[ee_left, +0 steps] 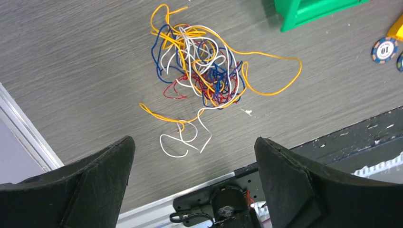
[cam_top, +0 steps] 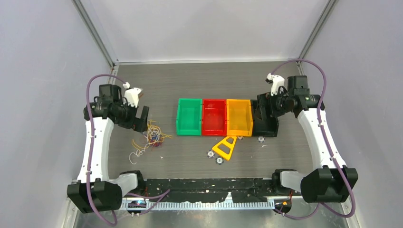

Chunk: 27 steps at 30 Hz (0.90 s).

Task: Untangle the cables

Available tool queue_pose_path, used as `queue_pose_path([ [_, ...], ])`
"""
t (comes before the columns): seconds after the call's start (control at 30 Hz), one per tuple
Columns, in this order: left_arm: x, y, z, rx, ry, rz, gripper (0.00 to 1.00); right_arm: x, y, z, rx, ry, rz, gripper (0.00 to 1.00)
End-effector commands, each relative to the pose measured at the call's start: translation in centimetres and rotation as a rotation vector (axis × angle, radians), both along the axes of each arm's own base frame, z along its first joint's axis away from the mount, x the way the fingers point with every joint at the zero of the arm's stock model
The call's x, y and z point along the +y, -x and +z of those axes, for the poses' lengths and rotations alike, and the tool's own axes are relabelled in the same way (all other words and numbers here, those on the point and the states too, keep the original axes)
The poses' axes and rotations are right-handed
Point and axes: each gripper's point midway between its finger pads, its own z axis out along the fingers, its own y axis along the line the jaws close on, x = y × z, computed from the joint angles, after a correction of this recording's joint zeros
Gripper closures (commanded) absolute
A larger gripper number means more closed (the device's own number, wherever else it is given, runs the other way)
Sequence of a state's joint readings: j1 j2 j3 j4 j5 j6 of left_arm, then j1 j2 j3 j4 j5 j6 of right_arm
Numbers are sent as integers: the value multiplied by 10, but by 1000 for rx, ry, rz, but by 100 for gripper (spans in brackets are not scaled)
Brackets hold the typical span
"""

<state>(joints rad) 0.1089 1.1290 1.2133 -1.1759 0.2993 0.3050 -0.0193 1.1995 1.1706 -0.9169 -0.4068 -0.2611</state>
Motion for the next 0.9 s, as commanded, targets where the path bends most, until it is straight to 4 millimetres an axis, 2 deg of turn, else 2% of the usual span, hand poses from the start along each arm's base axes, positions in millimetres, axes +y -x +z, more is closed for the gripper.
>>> queue_pose_path([
  [0.0, -5, 10, 6, 8, -24, -148, 1, 15, 4, 20, -46, -39, 81, 5],
  [0.03, -9, 14, 3, 20, -32, -205, 1, 15, 4, 19, -44, -36, 89, 5],
  [0.1, -10, 16, -7, 29, -98, -307, 1, 29, 8, 15, -32, -38, 141, 5],
  [0.13, -9, 15, -14, 24, -132, -345, 1, 32, 8, 13, -27, -38, 152, 5],
  [0.33, -32, 8, -62, 24, -262, -584, 1, 53, 12, -3, 29, -57, 215, 5],
  [0.5, -45, -19, -105, -5, -363, -693, 1, 57, 11, -11, 57, -69, 221, 5],
  [0.57, -49, -26, -122, 19, -385, -732, 7, 57, 12, -13, 67, -69, 226, 5],
  [0.63, -49, -29, -139, 76, -421, -759, 17, 58, 13, -13, 71, -69, 231, 5],
  [0.73, -44, -30, -158, 163, -472, -795, 44, 59, 12, -9, 61, -75, 238, 5],
  [0.8, -43, -26, -155, 188, -469, -796, 79, 62, 11, -4, 38, -89, 241, 5],
  [0.83, -51, -21, -147, 174, -415, -805, 95, 64, 9, -1, 21, -101, 244, 5],
  [0.87, -59, -13, -134, 146, -355, -810, 100, 65, 8, 2, 8, -108, 245, 5],
])
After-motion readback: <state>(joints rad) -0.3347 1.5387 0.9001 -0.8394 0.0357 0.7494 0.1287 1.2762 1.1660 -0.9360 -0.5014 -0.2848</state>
